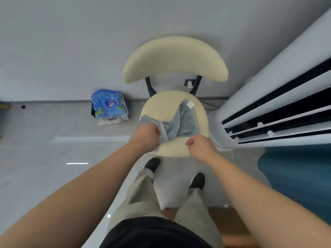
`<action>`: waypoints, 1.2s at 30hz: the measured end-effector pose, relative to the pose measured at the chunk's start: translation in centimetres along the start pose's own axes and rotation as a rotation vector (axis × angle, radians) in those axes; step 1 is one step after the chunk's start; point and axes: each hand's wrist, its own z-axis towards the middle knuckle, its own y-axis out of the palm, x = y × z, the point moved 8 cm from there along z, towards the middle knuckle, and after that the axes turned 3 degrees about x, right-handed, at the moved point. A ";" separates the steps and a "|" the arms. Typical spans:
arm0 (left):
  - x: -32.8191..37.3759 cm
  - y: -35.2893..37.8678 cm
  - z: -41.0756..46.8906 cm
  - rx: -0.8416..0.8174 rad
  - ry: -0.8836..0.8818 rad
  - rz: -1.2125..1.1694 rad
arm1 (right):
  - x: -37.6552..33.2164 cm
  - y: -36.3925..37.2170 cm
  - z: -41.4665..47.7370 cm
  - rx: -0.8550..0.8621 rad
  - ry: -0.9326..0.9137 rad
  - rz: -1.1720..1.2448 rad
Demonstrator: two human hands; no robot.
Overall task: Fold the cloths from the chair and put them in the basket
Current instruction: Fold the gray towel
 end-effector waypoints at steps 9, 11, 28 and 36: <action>0.0 10.1 -0.1 -0.034 -0.055 0.189 | 4.5 4.3 3.0 -0.016 -0.056 -0.017; 0.6 12.6 2.0 0.010 0.033 0.281 | 5.5 6.6 5.1 -0.018 -0.071 -0.022; 1.0 15.8 5.6 0.688 0.283 0.522 | 15.0 12.1 8.2 0.325 -0.432 0.036; 3.7 7.5 -3.6 1.077 0.324 0.305 | 12.8 7.0 3.2 0.439 -0.521 0.035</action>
